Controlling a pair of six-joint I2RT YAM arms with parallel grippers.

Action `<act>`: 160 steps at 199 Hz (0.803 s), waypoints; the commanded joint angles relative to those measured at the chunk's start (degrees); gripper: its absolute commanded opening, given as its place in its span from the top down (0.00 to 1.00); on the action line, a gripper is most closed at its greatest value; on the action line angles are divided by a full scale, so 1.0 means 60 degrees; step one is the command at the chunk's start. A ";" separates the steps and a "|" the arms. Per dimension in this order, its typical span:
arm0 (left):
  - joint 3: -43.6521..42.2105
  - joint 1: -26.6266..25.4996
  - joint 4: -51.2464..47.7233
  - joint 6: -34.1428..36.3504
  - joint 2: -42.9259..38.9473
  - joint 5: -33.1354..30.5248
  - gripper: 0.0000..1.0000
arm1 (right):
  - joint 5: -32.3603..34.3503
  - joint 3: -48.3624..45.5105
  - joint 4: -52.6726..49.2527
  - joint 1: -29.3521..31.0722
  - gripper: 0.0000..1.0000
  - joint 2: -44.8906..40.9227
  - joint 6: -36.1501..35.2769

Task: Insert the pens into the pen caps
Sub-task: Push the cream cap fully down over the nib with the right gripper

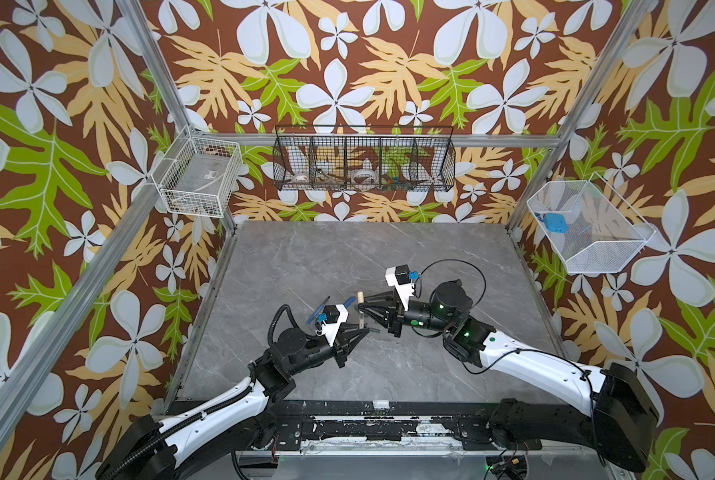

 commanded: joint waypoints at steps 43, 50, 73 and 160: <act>0.0018 0.0002 0.0445 -0.0011 -0.0005 -0.0047 1.00 | 0.0138 -0.0035 -0.0440 0.0013 0.77 -0.0144 -0.0249; 0.0038 0.0011 0.0441 -0.0011 -0.0007 -0.0040 1.00 | 0.0118 -0.0019 -0.0485 0.0006 0.76 -0.0155 -0.0275; 0.0068 0.0001 0.0445 -0.0025 0.0104 -0.0011 1.00 | 0.0170 0.0086 -0.0841 0.0033 0.66 -0.0330 -0.0445; 0.0427 0.0004 0.0051 -0.0085 0.0671 -0.0040 1.00 | 0.0423 0.1559 -0.4379 -0.0346 0.41 -0.0948 -0.1086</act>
